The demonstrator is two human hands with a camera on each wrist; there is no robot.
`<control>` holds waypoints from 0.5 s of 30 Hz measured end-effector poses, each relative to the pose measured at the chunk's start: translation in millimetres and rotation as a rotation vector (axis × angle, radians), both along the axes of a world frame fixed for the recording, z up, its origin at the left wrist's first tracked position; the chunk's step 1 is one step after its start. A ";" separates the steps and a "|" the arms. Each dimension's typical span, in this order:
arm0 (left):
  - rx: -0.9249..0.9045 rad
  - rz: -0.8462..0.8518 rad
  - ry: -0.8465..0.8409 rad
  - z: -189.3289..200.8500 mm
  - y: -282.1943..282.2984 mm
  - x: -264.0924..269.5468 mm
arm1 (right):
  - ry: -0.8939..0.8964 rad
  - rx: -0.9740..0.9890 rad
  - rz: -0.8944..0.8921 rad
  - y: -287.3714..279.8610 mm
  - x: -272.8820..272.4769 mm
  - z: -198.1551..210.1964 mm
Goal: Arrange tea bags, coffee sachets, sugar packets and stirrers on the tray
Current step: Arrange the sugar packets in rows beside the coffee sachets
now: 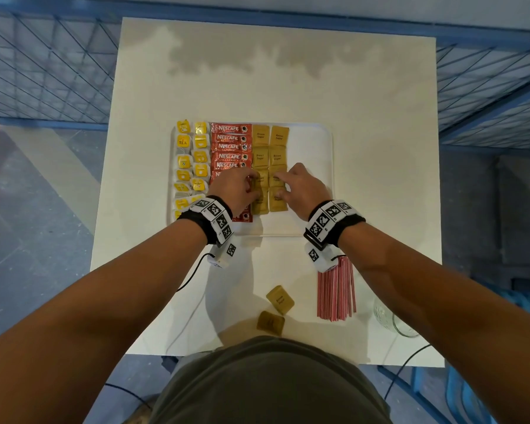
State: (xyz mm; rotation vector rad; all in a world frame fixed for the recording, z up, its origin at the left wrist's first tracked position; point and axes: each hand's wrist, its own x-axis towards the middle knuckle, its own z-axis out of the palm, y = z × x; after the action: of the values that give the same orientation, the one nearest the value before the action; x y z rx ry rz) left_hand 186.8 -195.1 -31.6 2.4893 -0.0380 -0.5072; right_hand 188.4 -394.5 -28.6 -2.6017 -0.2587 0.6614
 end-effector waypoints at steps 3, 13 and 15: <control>-0.008 -0.001 0.005 -0.8 -0.6 0.0 | -0.003 -0.006 0.002 -0.8 0.4 0.4; 0.014 -0.016 -0.011 -4.4 -2.0 2.5 | -0.007 -0.009 -0.009 -3.2 -1.9 -1.1; 0.016 -0.015 -0.015 -4.6 -1.9 2.6 | 0.001 0.004 -0.022 -4.0 -1.5 -1.7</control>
State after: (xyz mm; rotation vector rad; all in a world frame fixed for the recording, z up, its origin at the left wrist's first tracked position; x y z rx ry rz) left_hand 189.4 -197.0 -36.2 2.5107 -0.0585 -0.4969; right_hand 186.9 -398.4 -30.3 -2.5965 -0.2313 0.6536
